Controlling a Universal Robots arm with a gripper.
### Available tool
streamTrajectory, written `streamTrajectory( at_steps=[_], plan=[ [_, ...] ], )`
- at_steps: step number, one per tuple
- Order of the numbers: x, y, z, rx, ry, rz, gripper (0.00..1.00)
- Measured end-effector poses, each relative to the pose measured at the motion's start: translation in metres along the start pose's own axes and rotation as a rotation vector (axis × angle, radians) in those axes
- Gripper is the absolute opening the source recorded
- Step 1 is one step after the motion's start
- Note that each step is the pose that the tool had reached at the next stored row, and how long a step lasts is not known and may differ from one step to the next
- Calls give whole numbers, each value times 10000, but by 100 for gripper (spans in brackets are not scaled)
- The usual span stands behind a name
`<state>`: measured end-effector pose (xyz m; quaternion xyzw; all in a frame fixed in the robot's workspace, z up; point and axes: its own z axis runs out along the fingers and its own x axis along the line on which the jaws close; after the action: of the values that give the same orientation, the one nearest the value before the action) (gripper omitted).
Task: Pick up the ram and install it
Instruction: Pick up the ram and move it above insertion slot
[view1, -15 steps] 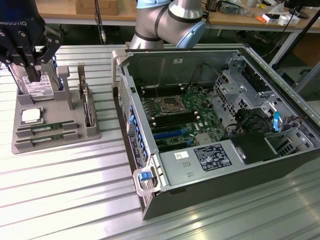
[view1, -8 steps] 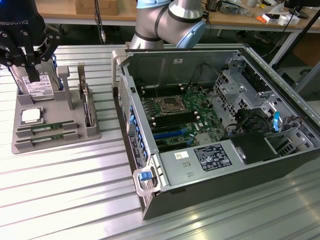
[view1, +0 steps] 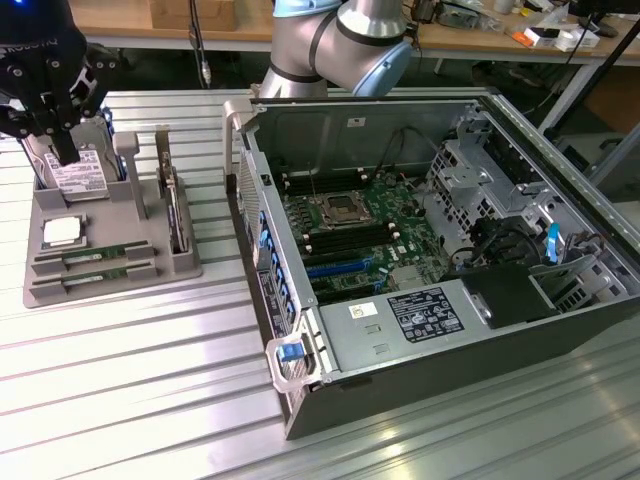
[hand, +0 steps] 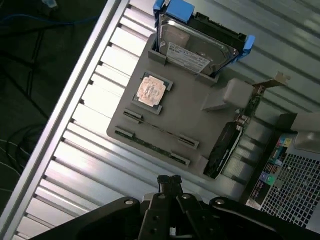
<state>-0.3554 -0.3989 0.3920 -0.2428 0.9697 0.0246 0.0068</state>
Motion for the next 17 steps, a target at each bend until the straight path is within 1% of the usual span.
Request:
streamTrajectory(
  at_steps=[1,2,3,4,6,7,11,12,13,14,15,17],
  plan=[
    [0,0,0,-8,14,-311,10],
    [0,0,1,-20,35,-790,10],
    [0,0,1,-28,49,-1106,10],
    [0,0,2,-38,69,-1541,10],
    [0,0,2,-48,86,-1922,10],
    [0,0,2,-60,108,-2417,10],
    [0,0,4,-82,145,-3256,10],
    [0,0,5,-93,165,-3696,10],
    [0,0,7,-100,176,-3974,10],
    [0,0,8,-104,184,-4131,10],
    [0,0,9,-112,198,-4458,10],
    [0,0,11,-122,214,-4823,10]
  ],
)
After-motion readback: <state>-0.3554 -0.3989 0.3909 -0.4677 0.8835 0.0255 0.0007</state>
